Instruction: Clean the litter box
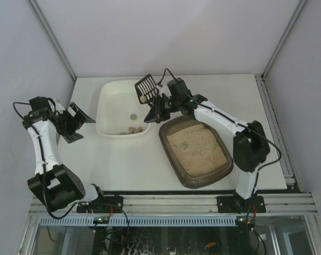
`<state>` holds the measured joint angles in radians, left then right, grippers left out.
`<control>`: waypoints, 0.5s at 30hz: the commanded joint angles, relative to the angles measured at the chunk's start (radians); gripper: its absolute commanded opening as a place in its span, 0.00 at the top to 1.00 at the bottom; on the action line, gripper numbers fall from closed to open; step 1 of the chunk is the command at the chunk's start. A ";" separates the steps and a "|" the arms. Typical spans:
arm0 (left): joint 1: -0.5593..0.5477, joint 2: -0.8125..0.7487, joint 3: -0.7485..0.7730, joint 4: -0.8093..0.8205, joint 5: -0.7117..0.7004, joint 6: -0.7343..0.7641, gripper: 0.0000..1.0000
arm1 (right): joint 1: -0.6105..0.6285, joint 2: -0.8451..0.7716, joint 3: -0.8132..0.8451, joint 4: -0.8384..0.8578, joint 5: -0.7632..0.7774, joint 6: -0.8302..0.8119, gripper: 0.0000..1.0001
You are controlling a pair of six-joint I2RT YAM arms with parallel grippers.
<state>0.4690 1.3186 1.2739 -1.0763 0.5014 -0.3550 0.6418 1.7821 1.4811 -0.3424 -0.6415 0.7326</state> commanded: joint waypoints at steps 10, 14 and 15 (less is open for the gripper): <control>0.119 -0.093 -0.039 0.014 -0.039 0.080 0.03 | 0.225 0.594 1.026 -0.658 0.633 -0.423 1.00; 0.128 -0.106 -0.054 0.019 -0.064 0.099 0.03 | 0.289 0.587 0.960 -0.662 0.984 -0.548 1.00; 0.128 -0.107 -0.058 0.021 -0.070 0.102 0.03 | 0.302 0.589 0.947 -0.657 1.053 -0.583 1.00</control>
<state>0.5846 1.2449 1.2484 -1.0782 0.4603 -0.2970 0.9043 2.3798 2.4516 -0.9268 0.0078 0.3389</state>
